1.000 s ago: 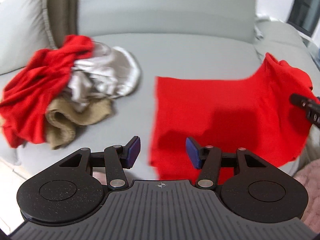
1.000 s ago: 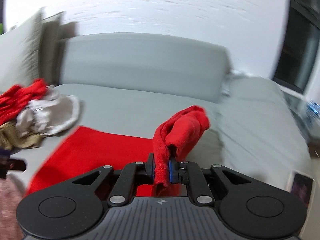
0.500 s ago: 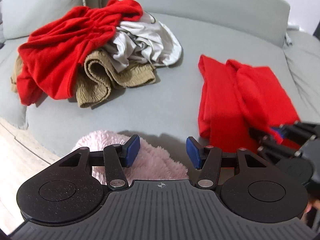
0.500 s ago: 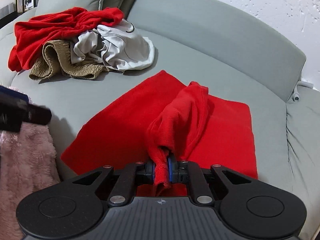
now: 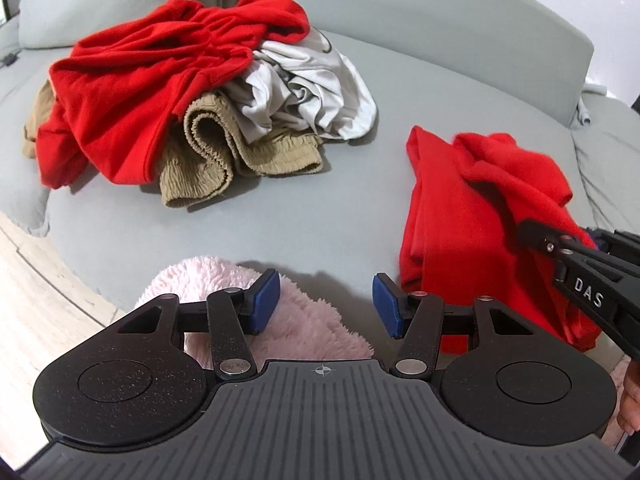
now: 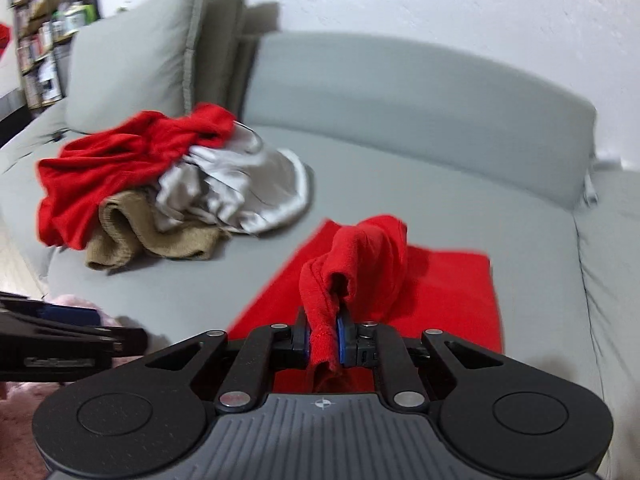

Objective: Fold clothes

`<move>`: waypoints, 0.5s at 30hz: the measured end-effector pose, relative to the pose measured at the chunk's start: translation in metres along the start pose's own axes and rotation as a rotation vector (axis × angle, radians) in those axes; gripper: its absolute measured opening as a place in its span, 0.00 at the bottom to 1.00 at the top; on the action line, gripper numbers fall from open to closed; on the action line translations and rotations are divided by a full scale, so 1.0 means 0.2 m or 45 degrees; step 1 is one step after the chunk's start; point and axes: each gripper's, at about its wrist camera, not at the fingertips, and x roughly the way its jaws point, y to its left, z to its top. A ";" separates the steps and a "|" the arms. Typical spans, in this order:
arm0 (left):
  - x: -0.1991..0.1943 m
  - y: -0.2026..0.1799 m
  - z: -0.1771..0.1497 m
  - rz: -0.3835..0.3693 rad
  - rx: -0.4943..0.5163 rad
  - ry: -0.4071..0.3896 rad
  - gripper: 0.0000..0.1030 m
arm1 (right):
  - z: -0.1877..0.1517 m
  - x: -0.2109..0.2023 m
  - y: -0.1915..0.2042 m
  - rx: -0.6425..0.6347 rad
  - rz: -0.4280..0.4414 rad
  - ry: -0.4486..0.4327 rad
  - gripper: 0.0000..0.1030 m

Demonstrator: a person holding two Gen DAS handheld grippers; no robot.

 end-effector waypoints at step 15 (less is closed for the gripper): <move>-0.01 0.01 0.00 -0.003 -0.001 0.000 0.56 | -0.04 0.07 0.07 -0.133 0.268 0.207 0.52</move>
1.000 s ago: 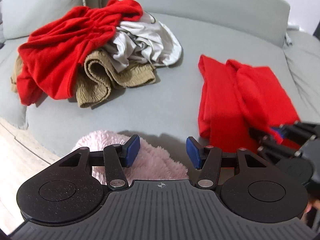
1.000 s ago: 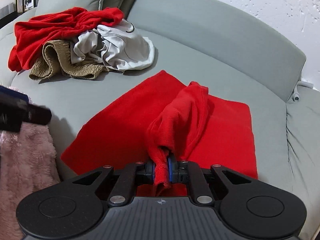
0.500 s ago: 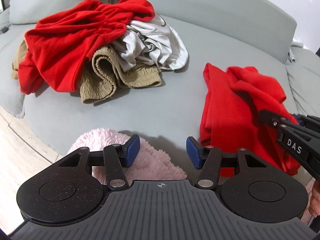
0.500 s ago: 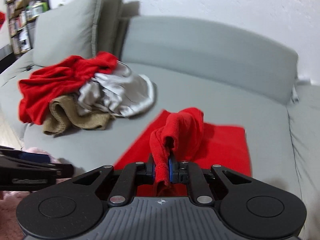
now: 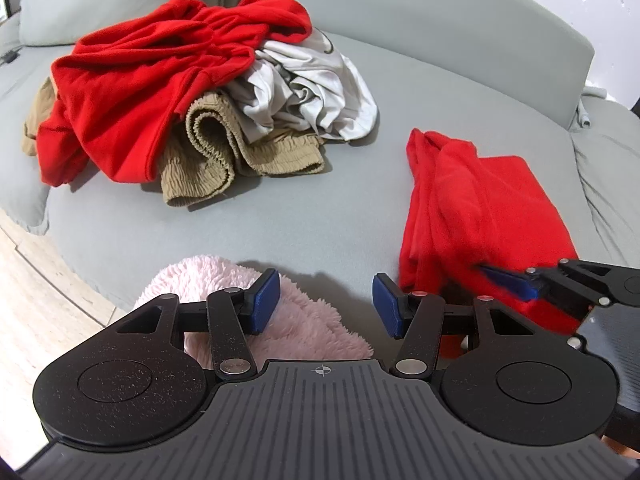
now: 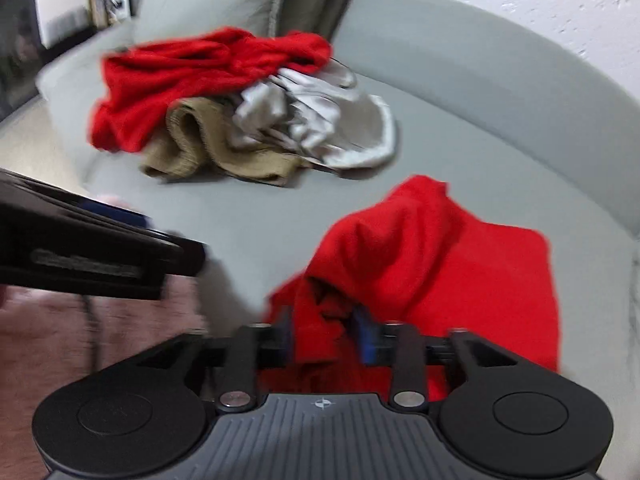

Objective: Fold clothes

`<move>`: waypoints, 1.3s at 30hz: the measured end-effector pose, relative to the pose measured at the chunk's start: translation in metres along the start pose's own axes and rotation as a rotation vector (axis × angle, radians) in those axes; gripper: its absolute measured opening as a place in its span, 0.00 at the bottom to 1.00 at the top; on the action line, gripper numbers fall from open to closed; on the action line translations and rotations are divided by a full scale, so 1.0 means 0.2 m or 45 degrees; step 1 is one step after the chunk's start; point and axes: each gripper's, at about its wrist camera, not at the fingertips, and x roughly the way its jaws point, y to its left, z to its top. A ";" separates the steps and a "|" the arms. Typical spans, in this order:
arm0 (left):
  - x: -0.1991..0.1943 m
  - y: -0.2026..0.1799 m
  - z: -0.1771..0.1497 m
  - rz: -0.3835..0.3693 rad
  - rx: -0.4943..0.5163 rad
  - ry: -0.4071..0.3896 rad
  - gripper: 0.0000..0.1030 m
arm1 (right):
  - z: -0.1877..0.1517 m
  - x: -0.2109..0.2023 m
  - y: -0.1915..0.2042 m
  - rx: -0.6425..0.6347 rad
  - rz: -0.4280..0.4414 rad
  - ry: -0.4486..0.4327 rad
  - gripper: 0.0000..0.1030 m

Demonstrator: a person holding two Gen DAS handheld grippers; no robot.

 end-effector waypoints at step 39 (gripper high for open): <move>0.77 -0.47 0.79 -0.308 -0.098 0.275 0.33 | -0.32 -0.12 -0.73 0.476 -0.055 -0.248 0.44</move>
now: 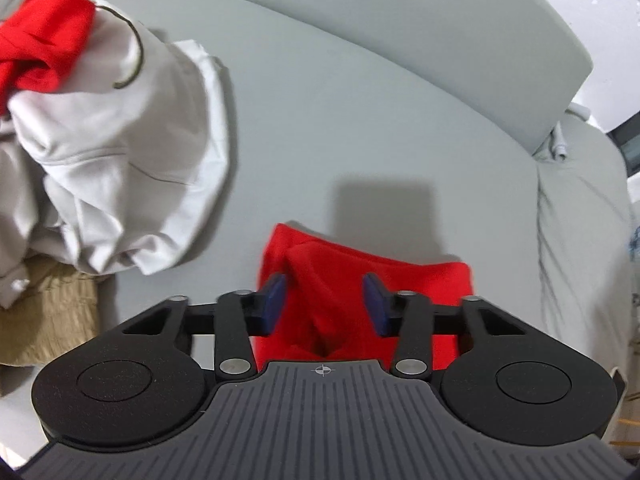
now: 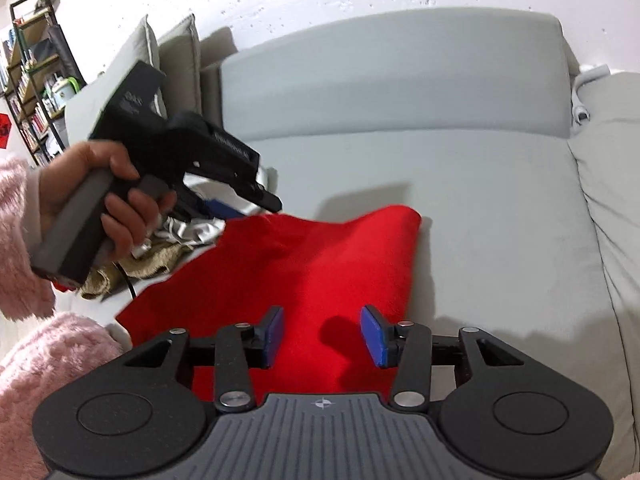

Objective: Fold clothes

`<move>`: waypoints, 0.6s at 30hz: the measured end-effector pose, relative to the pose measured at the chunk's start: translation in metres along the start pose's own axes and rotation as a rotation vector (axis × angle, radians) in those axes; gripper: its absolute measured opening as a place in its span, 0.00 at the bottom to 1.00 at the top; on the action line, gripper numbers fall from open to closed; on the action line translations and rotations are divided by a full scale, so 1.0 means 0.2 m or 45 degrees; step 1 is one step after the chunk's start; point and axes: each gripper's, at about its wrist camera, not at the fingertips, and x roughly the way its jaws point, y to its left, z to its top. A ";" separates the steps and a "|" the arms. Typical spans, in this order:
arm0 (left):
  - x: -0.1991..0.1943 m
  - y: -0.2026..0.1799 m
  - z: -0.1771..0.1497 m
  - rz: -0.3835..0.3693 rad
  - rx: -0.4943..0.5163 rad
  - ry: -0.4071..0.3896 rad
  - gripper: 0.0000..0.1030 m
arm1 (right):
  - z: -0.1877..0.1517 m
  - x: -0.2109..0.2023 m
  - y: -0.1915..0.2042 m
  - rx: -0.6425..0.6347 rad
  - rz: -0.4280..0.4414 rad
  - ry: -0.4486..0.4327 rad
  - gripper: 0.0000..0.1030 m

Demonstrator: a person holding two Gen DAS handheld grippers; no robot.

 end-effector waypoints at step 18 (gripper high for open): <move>0.08 -0.10 -0.02 0.020 0.294 -0.133 0.03 | 0.00 0.05 -0.08 0.035 -0.022 0.008 0.46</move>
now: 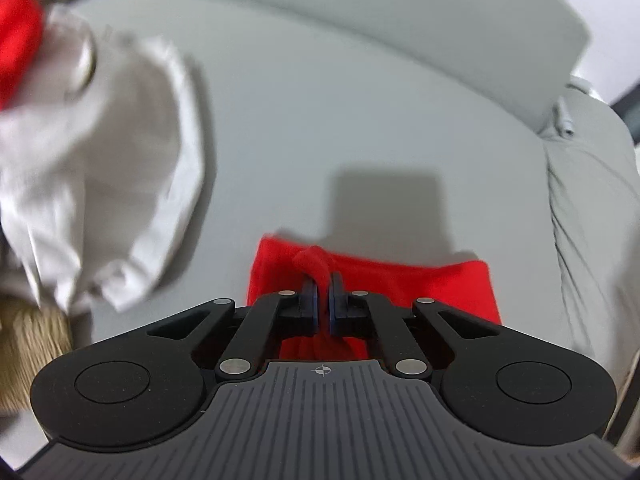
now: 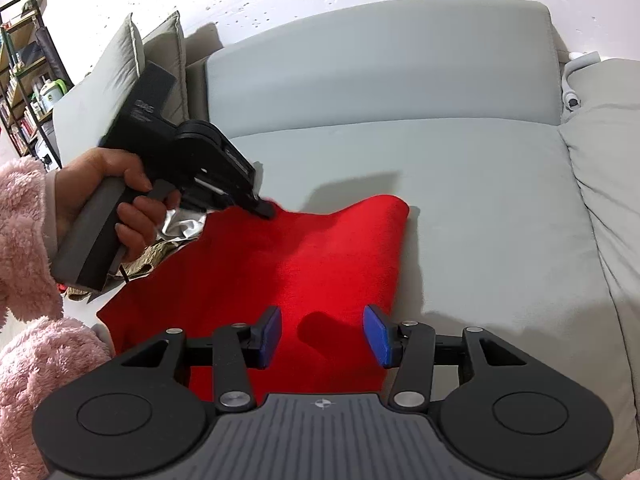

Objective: Fold clothes

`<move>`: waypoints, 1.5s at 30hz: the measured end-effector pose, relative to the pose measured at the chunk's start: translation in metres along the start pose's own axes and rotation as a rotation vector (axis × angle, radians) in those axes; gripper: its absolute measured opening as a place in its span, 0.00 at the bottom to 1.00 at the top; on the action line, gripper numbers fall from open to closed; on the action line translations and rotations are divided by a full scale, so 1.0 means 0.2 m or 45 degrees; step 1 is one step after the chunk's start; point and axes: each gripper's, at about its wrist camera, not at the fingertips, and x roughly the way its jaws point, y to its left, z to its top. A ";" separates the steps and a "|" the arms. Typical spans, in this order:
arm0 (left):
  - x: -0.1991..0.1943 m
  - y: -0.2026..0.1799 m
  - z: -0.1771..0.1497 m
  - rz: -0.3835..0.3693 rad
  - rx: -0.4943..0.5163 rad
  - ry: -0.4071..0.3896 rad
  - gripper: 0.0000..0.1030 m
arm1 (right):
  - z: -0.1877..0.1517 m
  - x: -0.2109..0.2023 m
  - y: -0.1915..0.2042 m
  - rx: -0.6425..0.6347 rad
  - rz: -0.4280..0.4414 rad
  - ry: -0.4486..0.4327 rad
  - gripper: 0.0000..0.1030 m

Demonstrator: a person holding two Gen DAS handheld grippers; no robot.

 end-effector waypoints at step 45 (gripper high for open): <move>-0.59 -0.16 -0.87 0.307 0.301 0.060 0.47 | -0.15 -0.50 0.31 0.052 -0.094 0.156 0.38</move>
